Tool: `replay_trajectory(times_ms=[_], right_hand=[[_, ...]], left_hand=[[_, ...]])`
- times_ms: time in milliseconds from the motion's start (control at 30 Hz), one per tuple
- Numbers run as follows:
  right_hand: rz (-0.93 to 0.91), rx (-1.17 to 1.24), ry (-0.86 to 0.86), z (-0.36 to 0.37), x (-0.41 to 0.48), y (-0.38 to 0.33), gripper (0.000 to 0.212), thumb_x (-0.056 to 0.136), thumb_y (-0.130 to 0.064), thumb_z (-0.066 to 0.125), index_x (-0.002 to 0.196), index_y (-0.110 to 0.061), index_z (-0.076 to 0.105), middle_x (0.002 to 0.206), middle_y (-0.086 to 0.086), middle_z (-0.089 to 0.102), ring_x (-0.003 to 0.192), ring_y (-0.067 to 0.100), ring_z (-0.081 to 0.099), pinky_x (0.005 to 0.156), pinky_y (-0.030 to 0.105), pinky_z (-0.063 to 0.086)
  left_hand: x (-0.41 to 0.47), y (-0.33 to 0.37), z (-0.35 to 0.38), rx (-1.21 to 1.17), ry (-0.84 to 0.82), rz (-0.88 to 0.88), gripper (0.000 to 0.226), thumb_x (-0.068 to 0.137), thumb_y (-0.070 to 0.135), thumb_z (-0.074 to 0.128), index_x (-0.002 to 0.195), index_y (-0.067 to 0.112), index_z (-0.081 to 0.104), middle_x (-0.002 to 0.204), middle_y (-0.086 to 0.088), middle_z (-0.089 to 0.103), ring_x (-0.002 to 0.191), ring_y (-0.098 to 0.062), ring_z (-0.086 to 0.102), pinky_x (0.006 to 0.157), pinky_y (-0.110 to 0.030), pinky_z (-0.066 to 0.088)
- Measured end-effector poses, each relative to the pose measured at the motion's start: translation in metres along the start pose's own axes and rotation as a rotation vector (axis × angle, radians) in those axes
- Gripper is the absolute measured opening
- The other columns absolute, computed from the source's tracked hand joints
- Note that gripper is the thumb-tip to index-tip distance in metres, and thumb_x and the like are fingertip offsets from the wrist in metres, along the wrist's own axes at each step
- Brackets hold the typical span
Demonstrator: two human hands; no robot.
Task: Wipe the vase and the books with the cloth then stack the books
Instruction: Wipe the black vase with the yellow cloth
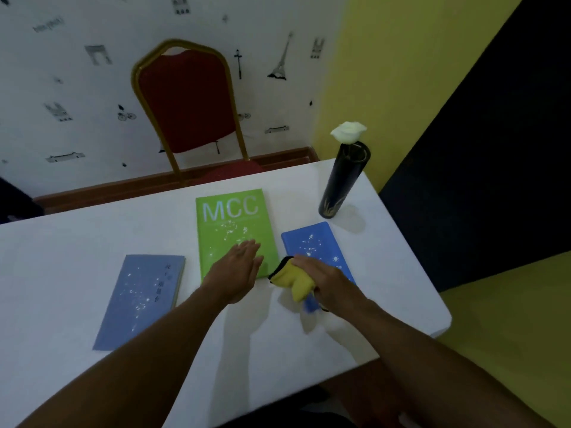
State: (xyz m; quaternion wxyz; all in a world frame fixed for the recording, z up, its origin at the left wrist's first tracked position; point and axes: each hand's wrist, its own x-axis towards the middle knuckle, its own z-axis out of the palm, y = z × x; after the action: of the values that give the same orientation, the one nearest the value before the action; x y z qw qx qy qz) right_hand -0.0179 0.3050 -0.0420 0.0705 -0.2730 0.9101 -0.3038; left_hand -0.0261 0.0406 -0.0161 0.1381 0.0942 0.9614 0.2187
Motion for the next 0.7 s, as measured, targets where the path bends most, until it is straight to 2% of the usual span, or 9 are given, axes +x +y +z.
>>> replay_trajectory(times_ms=[133, 200, 233, 300, 367, 400, 467, 567, 700], right_hand=[[0.092, -0.008, 0.124, -0.043, -0.008, 0.034, 0.079, 0.076, 0.021, 0.061, 0.15, -0.001, 0.046, 0.15, 0.017, 0.052, 0.136, 0.024, 0.053, 0.111, 0.041, 0.048], [0.106, 0.028, 0.181, -0.058, -0.011, 0.054, 0.071, 0.082, 0.018, 0.064, 0.149, -0.001, 0.046, 0.143, 0.011, 0.057, 0.135, 0.006, 0.051, 0.11, 0.045, 0.047], [0.099, 0.06, 0.233, -0.065, -0.011, 0.06, 0.069, 0.085, 0.016, 0.064, 0.148, -0.008, 0.048, 0.139, 0.003, 0.059, 0.134, -0.005, 0.049, 0.111, 0.043, 0.047], [0.075, 0.114, 0.332, -0.079, -0.01, 0.066, 0.065, 0.097, 0.008, 0.059, 0.145, -0.035, 0.049, 0.137, -0.024, 0.055, 0.13, -0.017, 0.047, 0.113, 0.026, 0.044], [0.097, 0.12, 0.359, -0.088, -0.008, 0.075, 0.054, 0.103, 0.001, 0.052, 0.143, -0.034, 0.05, 0.145, -0.029, 0.048, 0.133, -0.007, 0.05, 0.114, 0.022, 0.043], [0.16, 0.093, 0.337, -0.089, -0.009, 0.083, 0.057, 0.098, 0.007, 0.053, 0.147, -0.023, 0.049, 0.149, -0.019, 0.044, 0.137, 0.008, 0.052, 0.115, 0.028, 0.043], [0.331, 0.048, 0.271, -0.087, -0.01, 0.099, 0.075, 0.086, 0.017, 0.058, 0.153, -0.013, 0.043, 0.152, -0.002, 0.044, 0.14, 0.027, 0.051, 0.114, 0.027, 0.039], [0.412, 0.051, 0.263, -0.086, -0.007, 0.113, 0.075, 0.088, 0.018, 0.061, 0.154, -0.012, 0.043, 0.156, 0.012, 0.047, 0.14, 0.029, 0.051, 0.111, 0.026, 0.039], [0.428, 0.061, 0.274, -0.086, -0.001, 0.124, 0.065, 0.094, 0.009, 0.063, 0.153, -0.011, 0.044, 0.154, 0.014, 0.051, 0.139, 0.03, 0.053, 0.112, 0.027, 0.039]], left_hand=[[0.061, 0.036, -0.008, -0.007, 0.041, 0.037, 0.053, 0.11, 0.038, 0.03, 0.158, 0.014, 0.031, 0.166, -0.008, 0.031, 0.155, -0.023, 0.025, 0.121, -0.041, 0.028], [0.089, 0.06, -0.011, -0.039, 0.054, 0.066, 0.054, 0.11, 0.037, 0.034, 0.158, 0.014, 0.031, 0.166, -0.009, 0.03, 0.155, -0.023, 0.025, 0.121, -0.042, 0.029], [0.103, 0.071, -0.012, -0.057, 0.056, 0.079, 0.055, 0.109, 0.038, 0.036, 0.158, 0.013, 0.03, 0.167, -0.009, 0.03, 0.155, -0.024, 0.024, 0.122, -0.042, 0.029], [0.127, 0.093, -0.012, -0.089, 0.047, 0.094, 0.058, 0.109, 0.041, 0.037, 0.159, 0.014, 0.027, 0.168, -0.009, 0.027, 0.156, -0.024, 0.022, 0.123, -0.042, 0.027], [0.147, 0.114, -0.012, -0.117, 0.049, 0.103, 0.062, 0.108, 0.044, 0.037, 0.161, 0.014, 0.022, 0.169, -0.009, 0.023, 0.156, -0.024, 0.02, 0.124, -0.043, 0.026], [0.156, 0.123, -0.013, -0.139, 0.057, 0.098, 0.064, 0.108, 0.046, 0.037, 0.161, 0.014, 0.02, 0.169, -0.009, 0.022, 0.156, -0.024, 0.019, 0.124, -0.043, 0.026], [0.173, 0.138, -0.013, -0.191, 0.081, 0.067, 0.071, 0.106, 0.05, 0.039, 0.163, 0.014, 0.016, 0.17, -0.008, 0.02, 0.157, -0.022, 0.019, 0.124, -0.042, 0.025], [0.191, 0.156, -0.018, -0.297, 0.14, 0.036, 0.082, 0.1, 0.057, 0.051, 0.162, 0.016, 0.017, 0.168, -0.006, 0.027, 0.153, -0.024, 0.03, 0.119, -0.042, 0.035], [0.206, 0.179, -0.026, -0.561, 0.258, 0.094, 0.079, 0.09, 0.047, 0.074, 0.153, 0.022, 0.034, 0.152, 0.0, 0.052, 0.136, -0.021, 0.05, 0.098, -0.03, 0.042]])
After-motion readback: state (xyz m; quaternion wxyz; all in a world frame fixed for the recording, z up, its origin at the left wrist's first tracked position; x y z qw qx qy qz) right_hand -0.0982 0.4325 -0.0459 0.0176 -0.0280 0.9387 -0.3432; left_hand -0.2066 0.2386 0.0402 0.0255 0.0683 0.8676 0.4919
